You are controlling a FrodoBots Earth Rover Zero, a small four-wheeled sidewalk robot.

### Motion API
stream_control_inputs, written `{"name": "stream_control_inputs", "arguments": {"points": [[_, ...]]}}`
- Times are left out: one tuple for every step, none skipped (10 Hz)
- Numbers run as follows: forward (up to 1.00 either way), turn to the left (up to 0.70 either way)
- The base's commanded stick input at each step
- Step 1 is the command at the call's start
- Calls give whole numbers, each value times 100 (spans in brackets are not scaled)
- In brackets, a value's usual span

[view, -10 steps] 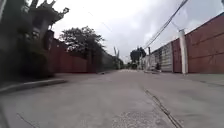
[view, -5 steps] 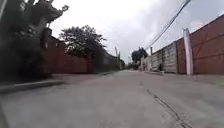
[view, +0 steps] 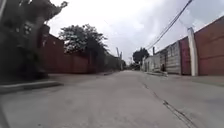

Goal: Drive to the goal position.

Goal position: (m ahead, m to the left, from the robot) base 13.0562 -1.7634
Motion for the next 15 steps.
{"name": "stream_control_inputs", "arguments": {"points": [[85, 0], [85, 0], [85, 0], [85, 0], [85, 0], [85, 0], [85, 0], [85, 0], [85, 0], [85, 0], [85, 0], [85, 0], [85, 0], [85, 0], [85, 0]]}}
